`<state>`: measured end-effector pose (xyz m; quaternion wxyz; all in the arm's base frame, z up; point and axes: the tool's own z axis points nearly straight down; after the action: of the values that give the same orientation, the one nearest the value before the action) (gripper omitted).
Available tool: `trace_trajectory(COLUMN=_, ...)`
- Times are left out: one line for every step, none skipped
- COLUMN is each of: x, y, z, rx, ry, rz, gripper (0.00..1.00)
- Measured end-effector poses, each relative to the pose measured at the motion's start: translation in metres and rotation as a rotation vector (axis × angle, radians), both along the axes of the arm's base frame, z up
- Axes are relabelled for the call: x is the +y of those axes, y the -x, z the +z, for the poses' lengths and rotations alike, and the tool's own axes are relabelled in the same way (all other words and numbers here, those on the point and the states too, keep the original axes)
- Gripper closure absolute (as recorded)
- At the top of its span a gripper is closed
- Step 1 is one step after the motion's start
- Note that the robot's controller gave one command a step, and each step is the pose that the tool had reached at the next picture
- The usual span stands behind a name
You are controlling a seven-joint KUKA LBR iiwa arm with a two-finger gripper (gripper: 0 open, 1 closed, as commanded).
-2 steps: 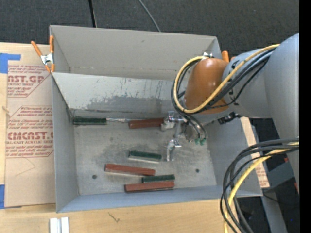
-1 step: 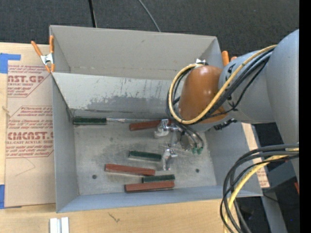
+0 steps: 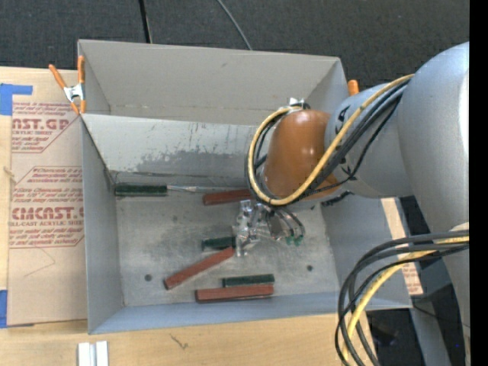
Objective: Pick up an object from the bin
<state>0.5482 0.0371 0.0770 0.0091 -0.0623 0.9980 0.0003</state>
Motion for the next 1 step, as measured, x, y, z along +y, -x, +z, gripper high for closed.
trace_trajectory(x=0.0000, y=0.0000, z=0.0000, rx=0.000, ry=0.000, rz=0.000, gripper=1.00)
